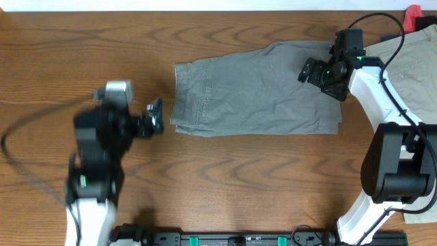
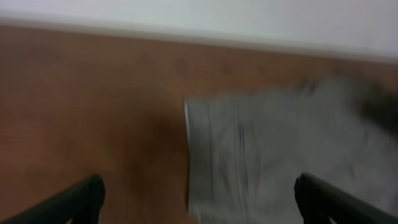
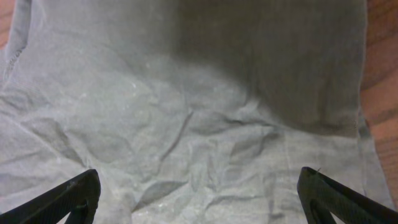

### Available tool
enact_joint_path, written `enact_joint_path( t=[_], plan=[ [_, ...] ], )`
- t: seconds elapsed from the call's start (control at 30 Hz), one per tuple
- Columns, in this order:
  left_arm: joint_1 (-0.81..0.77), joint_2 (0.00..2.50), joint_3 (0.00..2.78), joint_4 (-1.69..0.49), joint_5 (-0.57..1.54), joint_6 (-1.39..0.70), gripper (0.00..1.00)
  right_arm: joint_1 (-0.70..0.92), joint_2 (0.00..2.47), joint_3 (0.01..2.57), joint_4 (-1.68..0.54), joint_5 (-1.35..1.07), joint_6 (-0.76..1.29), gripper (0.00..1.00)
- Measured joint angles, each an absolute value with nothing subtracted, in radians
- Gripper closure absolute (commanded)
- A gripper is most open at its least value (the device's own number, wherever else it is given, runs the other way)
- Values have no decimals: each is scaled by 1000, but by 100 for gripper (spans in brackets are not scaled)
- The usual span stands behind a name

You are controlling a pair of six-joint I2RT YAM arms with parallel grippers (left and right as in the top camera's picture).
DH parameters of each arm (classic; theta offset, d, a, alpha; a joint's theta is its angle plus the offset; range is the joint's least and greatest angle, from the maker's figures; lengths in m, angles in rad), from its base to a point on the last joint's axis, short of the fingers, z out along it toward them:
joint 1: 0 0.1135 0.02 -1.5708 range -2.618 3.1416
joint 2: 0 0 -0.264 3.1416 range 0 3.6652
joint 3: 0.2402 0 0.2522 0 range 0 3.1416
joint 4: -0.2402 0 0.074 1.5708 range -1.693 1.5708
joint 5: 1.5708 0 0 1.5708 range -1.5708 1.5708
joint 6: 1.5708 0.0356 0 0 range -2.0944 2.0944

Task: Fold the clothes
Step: 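Move the left gripper to the left edge of the shorts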

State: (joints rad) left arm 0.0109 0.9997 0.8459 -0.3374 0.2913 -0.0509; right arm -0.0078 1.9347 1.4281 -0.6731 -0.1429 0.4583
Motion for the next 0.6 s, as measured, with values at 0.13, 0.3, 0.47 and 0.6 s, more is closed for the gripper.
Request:
enact_joint_path(
  t=[0.13, 0.3, 0.47, 0.6],
  plan=[
    [11, 1230, 1044, -474, 340, -45, 2, -8, 1935, 1428, -672, -142, 458, 1],
    [11, 1375, 1089, -426, 368, -106, 2, -8, 1935, 1428, -673, -142, 458, 1],
    [11, 1441, 1089, -300, 392, -186, 2, -8, 1935, 1428, -673, -143, 458, 1],
    [11, 1447, 1089, -213, 398, -213, 2, -8, 1935, 1428, -673, -142, 458, 1]
  ],
)
